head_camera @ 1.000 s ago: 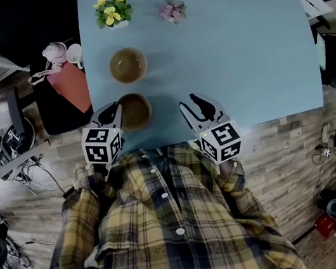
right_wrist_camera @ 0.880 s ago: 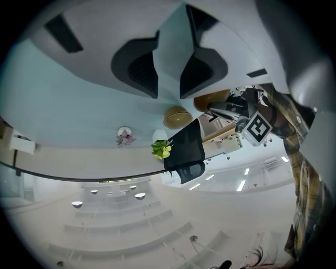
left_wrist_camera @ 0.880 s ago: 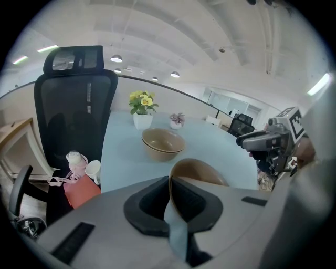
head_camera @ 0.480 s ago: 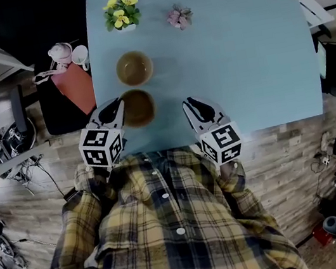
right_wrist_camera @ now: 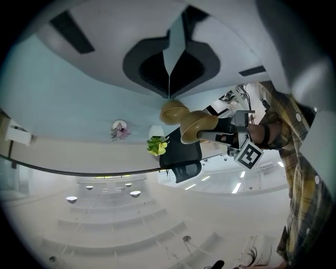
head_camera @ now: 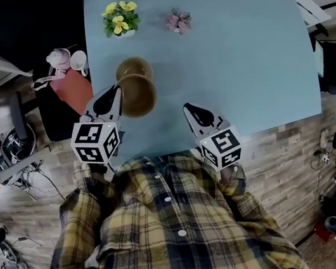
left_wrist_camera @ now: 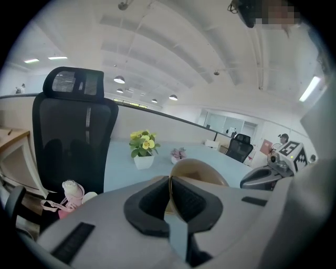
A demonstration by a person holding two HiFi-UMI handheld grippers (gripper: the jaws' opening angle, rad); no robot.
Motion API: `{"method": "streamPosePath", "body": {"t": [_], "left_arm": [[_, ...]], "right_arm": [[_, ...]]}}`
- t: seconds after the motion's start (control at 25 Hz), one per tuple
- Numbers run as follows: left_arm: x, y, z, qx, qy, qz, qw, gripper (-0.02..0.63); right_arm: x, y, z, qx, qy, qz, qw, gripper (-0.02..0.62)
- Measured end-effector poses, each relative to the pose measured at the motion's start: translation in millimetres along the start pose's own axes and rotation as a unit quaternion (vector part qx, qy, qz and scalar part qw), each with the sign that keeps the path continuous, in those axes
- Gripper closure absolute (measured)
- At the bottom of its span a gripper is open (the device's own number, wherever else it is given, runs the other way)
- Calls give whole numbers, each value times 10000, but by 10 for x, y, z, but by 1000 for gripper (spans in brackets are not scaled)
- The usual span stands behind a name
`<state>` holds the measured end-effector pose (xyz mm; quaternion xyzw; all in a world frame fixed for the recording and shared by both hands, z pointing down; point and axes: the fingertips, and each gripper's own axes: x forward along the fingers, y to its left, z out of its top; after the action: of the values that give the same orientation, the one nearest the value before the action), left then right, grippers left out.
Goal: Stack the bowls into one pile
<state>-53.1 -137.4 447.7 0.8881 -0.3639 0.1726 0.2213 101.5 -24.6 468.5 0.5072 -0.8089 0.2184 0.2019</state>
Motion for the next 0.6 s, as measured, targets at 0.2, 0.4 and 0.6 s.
{"method": "streamPosePath", "body": {"t": [0.2, 0.4, 0.6], "left_arm": [[182, 124, 155, 22, -73, -12, 10000, 597], [406, 270, 208, -2, -17, -19, 10000, 598], [611, 392, 125, -110, 172, -19, 9998, 597]], "right_arm": [[4, -31, -35, 107, 69, -64, 9999, 592], [35, -68, -80, 239, 153, -132, 9995, 592], [91, -129, -94, 373, 229, -211, 9988, 592]]}}
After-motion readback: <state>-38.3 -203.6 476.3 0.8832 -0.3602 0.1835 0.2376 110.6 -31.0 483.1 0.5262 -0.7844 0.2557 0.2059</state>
